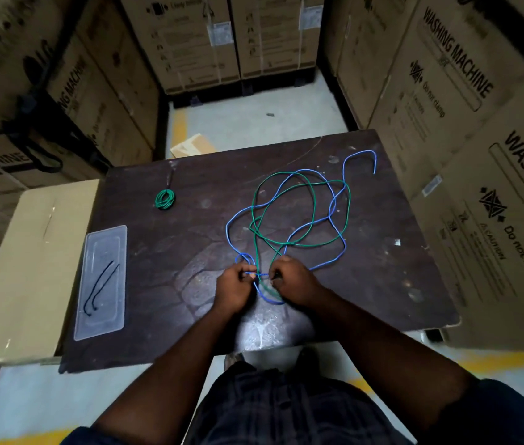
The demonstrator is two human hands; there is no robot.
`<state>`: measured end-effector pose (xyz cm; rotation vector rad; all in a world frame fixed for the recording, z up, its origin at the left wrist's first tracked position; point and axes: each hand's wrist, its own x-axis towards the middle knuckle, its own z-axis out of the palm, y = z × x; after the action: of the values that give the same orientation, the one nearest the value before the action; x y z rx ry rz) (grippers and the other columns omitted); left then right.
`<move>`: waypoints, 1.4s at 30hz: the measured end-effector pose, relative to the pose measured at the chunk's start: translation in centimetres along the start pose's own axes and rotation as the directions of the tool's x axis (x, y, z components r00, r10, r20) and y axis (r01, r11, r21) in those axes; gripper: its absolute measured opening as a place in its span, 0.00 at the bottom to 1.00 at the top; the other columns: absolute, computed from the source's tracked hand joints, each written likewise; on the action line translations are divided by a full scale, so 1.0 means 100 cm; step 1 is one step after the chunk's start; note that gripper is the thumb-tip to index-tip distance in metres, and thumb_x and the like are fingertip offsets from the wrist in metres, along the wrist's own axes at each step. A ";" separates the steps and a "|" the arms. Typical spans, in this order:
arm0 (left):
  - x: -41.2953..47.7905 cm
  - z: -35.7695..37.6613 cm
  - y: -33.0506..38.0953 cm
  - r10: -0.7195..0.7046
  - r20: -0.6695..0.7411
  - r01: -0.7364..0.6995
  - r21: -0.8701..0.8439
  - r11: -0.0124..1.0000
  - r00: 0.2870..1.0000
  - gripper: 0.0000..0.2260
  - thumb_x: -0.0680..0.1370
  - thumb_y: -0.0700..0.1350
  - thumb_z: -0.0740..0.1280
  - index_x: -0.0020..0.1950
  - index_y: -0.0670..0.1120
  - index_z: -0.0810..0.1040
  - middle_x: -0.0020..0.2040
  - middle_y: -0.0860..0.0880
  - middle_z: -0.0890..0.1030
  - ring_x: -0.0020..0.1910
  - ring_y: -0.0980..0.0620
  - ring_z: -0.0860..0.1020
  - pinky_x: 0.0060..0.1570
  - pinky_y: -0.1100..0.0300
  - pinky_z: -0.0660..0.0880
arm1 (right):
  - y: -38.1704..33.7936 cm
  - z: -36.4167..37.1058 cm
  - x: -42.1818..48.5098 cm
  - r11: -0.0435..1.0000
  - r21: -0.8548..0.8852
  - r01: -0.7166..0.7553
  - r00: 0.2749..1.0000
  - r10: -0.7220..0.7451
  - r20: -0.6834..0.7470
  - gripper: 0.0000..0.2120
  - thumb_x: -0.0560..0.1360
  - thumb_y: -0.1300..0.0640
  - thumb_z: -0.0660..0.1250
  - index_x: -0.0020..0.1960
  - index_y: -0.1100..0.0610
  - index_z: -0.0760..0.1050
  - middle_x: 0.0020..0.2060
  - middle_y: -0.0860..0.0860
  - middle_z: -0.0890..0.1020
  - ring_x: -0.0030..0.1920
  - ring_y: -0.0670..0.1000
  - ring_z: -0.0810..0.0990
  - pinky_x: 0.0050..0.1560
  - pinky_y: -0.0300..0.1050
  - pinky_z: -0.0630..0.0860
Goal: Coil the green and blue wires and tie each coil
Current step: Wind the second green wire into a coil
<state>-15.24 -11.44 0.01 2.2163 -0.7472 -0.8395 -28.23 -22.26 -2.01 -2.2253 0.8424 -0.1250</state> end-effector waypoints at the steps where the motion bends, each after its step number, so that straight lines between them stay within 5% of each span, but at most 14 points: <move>1: -0.001 -0.001 -0.001 -0.002 -0.022 0.002 0.008 1.000 1.000 0.06 0.74 0.41 0.69 0.48 0.50 0.83 0.45 0.51 0.84 0.44 0.55 0.79 0.49 0.63 0.73 | 0.001 -0.001 0.001 1.000 -0.008 0.004 1.000 -0.003 0.002 0.06 0.64 0.60 0.64 0.40 0.53 0.76 0.40 0.53 0.79 0.45 0.55 0.78 0.47 0.45 0.72; 6: -0.004 -0.008 -0.006 0.007 -0.080 -0.003 0.049 0.999 0.997 0.06 0.75 0.42 0.69 0.49 0.50 0.83 0.46 0.52 0.84 0.44 0.56 0.80 0.45 0.65 0.71 | 0.008 -0.003 0.004 0.997 0.074 -0.027 0.995 0.034 -0.095 0.05 0.67 0.64 0.66 0.38 0.56 0.79 0.37 0.53 0.83 0.41 0.53 0.80 0.42 0.38 0.68; 9: -0.005 -0.013 -0.011 -0.018 -0.096 0.020 0.025 0.999 0.995 0.10 0.73 0.40 0.70 0.51 0.52 0.81 0.50 0.49 0.84 0.49 0.50 0.82 0.54 0.58 0.76 | 0.008 -0.007 0.005 0.978 0.203 -0.045 0.984 0.078 -0.158 0.06 0.67 0.59 0.63 0.38 0.56 0.80 0.34 0.51 0.83 0.36 0.49 0.79 0.41 0.41 0.72; 13: -0.011 -0.017 0.000 0.145 -0.280 -0.120 0.107 0.987 0.949 0.13 0.71 0.35 0.69 0.54 0.46 0.80 0.53 0.44 0.79 0.51 0.49 0.78 0.57 0.60 0.72 | -0.006 -0.023 0.008 0.916 0.393 -0.084 0.967 0.170 -0.188 0.04 0.70 0.62 0.67 0.41 0.57 0.80 0.29 0.48 0.80 0.28 0.40 0.75 0.34 0.37 0.71; 15: -0.012 -0.018 0.012 0.258 -0.298 -0.217 0.164 0.962 0.919 0.15 0.70 0.36 0.69 0.55 0.46 0.79 0.54 0.46 0.77 0.52 0.53 0.74 0.56 0.65 0.67 | -0.021 -0.036 0.012 0.846 0.523 -0.100 0.973 0.193 -0.127 0.07 0.71 0.67 0.66 0.42 0.58 0.80 0.29 0.49 0.80 0.25 0.39 0.73 0.31 0.37 0.70; 20: -0.009 -0.006 0.038 0.386 -0.077 -0.382 0.069 0.922 0.919 0.17 0.69 0.47 0.70 0.57 0.48 0.79 0.54 0.50 0.80 0.54 0.55 0.75 0.58 0.61 0.70 | -0.057 -0.080 0.022 0.523 0.845 -0.113 0.989 0.142 0.044 0.12 0.72 0.74 0.58 0.38 0.61 0.76 0.25 0.51 0.79 0.20 0.45 0.70 0.24 0.36 0.67; 25: -0.010 -0.011 0.056 0.434 -0.253 -0.457 -0.037 0.889 0.865 0.04 0.73 0.44 0.68 0.47 0.47 0.79 0.49 0.52 0.79 0.51 0.58 0.76 0.54 0.62 0.72 | -0.053 -0.118 0.022 0.330 0.943 -0.041 0.981 0.192 -0.024 0.11 0.72 0.71 0.57 0.41 0.61 0.76 0.26 0.52 0.80 0.22 0.47 0.72 0.27 0.37 0.69; 30: -0.010 -0.030 0.091 0.438 -0.429 -0.539 -0.145 0.830 0.790 0.03 0.77 0.41 0.66 0.48 0.46 0.79 0.47 0.50 0.81 0.47 0.55 0.78 0.49 0.64 0.74 | -0.024 -0.138 0.009 0.431 0.897 -0.098 0.993 0.103 0.059 0.09 0.77 0.66 0.59 0.46 0.58 0.78 0.33 0.50 0.83 0.25 0.45 0.74 0.29 0.35 0.70; 36: -0.009 -0.036 0.112 0.454 -0.305 -0.505 -0.112 0.856 0.837 0.04 0.77 0.40 0.67 0.43 0.47 0.77 0.34 0.50 0.79 0.33 0.59 0.74 0.37 0.64 0.71 | -0.024 -0.143 0.004 0.576 0.810 -0.112 0.992 0.019 0.124 0.10 0.79 0.60 0.60 0.44 0.55 0.79 0.42 0.48 0.84 0.37 0.44 0.78 0.36 0.35 0.73; 39: -0.013 -0.035 0.117 0.489 -0.243 -0.503 0.008 0.864 0.838 0.05 0.76 0.41 0.68 0.41 0.48 0.77 0.31 0.50 0.76 0.30 0.59 0.70 0.32 0.66 0.67 | -0.033 -0.147 0.004 0.690 0.724 -0.002 0.996 -0.062 0.062 0.07 0.80 0.63 0.60 0.49 0.60 0.77 0.39 0.51 0.83 0.38 0.43 0.79 0.41 0.34 0.73; 42: -0.013 -0.034 0.120 0.400 -0.199 -0.430 -0.141 0.892 0.895 0.05 0.77 0.41 0.67 0.42 0.47 0.76 0.31 0.42 0.74 0.28 0.52 0.73 0.30 0.65 0.71 | -0.035 -0.145 0.007 0.837 0.536 0.105 0.984 -0.164 0.063 0.09 0.80 0.63 0.60 0.49 0.62 0.79 0.33 0.52 0.81 0.37 0.46 0.78 0.45 0.40 0.72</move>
<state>-16.92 -16.85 11.20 1.8392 -0.9772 -0.4810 -30.54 -29.77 10.73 -1.7409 0.5086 -0.2707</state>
